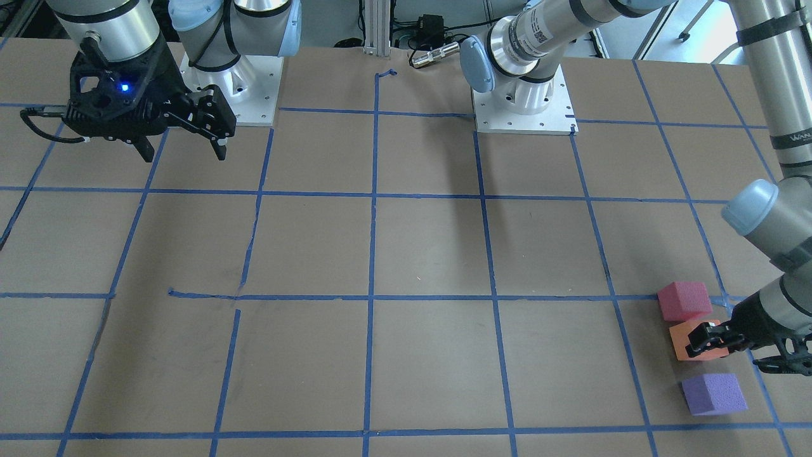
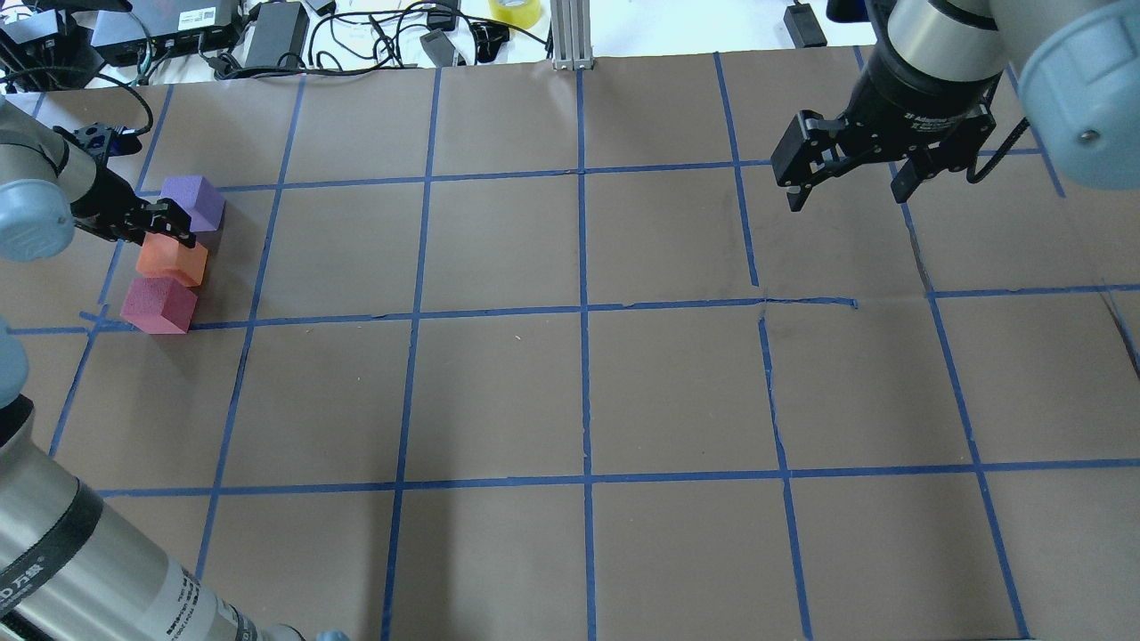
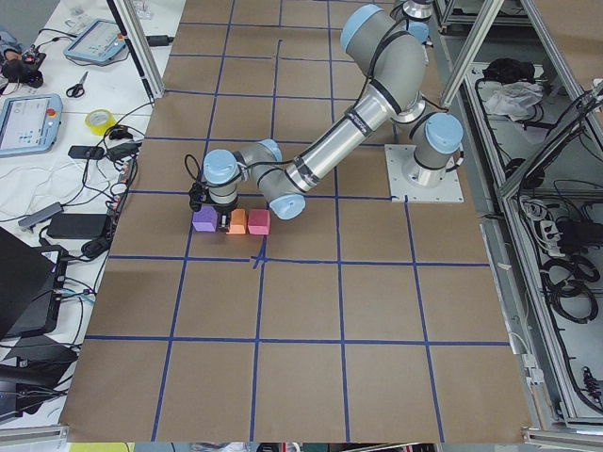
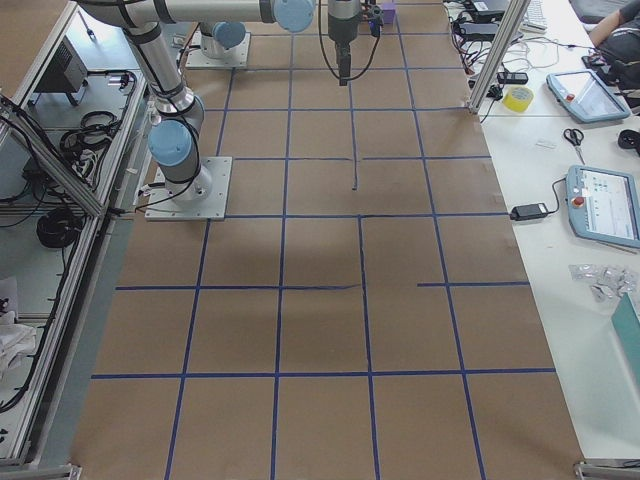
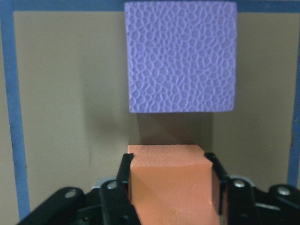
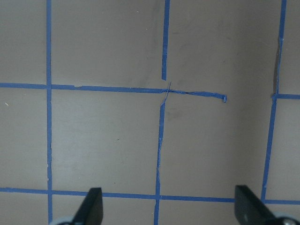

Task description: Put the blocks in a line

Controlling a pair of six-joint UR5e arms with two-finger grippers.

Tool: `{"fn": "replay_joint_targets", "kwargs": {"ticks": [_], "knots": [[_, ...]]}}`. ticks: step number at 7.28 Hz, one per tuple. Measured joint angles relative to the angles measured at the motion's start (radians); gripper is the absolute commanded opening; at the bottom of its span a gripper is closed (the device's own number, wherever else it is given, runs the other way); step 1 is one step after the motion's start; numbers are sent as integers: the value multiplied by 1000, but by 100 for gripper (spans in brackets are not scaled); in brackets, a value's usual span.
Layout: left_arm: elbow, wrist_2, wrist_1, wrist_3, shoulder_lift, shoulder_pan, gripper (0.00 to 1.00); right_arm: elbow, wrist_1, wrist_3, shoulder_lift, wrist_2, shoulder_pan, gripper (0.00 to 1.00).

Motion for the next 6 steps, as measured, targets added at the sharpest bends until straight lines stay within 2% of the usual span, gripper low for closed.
{"fn": "replay_joint_targets", "kwargs": {"ticks": [2, 4, 6], "knots": [[-15, 0, 1, -8, 10, -2, 73, 1, 0, 0, 1, 0, 0, 100], [-13, 31, -40, -26, 63, -17, 74, 1, 0, 0, 1, -1, 0, 100], [3, 96, -223, -28, 199, -21, 74, 1, 0, 0, 2, -1, 0, 100]]}}
